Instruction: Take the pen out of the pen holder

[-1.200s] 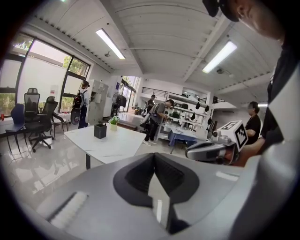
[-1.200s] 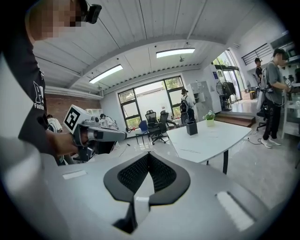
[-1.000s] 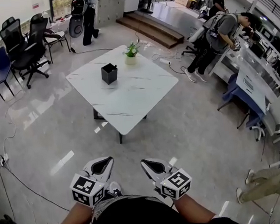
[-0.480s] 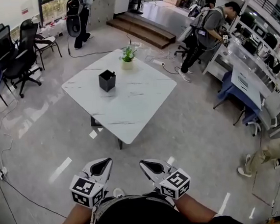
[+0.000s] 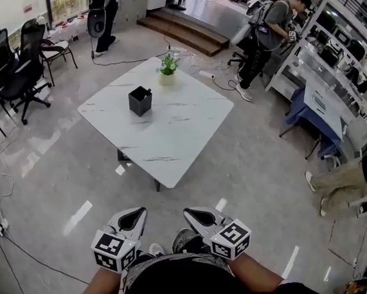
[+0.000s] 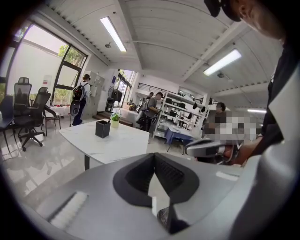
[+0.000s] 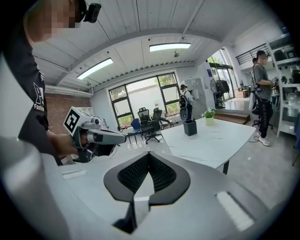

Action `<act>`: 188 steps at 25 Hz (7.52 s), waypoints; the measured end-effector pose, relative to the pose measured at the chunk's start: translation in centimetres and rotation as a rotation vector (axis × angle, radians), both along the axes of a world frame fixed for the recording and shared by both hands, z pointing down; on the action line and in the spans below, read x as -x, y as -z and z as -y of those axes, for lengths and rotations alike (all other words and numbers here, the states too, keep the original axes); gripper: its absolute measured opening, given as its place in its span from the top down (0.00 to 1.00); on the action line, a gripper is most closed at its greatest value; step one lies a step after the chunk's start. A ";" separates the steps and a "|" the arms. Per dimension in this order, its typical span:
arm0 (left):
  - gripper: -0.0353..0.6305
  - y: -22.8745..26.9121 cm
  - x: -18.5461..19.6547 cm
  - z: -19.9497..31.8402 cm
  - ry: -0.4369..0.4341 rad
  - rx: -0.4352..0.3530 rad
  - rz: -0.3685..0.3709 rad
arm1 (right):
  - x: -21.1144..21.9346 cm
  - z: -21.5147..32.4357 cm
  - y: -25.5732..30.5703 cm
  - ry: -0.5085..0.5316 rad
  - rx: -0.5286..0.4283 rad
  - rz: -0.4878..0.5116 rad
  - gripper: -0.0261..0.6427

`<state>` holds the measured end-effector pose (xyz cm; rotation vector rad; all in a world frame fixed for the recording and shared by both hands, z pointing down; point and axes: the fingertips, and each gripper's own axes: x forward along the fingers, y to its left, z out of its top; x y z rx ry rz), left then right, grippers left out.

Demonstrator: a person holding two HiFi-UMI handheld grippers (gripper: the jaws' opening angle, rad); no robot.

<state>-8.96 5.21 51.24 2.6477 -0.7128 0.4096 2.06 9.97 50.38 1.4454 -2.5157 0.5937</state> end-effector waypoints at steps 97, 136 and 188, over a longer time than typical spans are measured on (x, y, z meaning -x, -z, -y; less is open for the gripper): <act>0.86 2.1 -6.5 28.8 0.031 -0.048 0.037 | -6.9 31.9 2.3 0.038 -0.084 -0.026 0.89; 0.86 1.9 -3.5 28.4 0.151 -0.047 0.060 | -11.1 44.4 -2.5 -0.045 -0.001 -0.084 0.86; 0.86 -1.8 1.5 28.9 0.327 0.063 0.111 | -7.2 58.9 -11.5 0.025 0.135 -0.179 0.84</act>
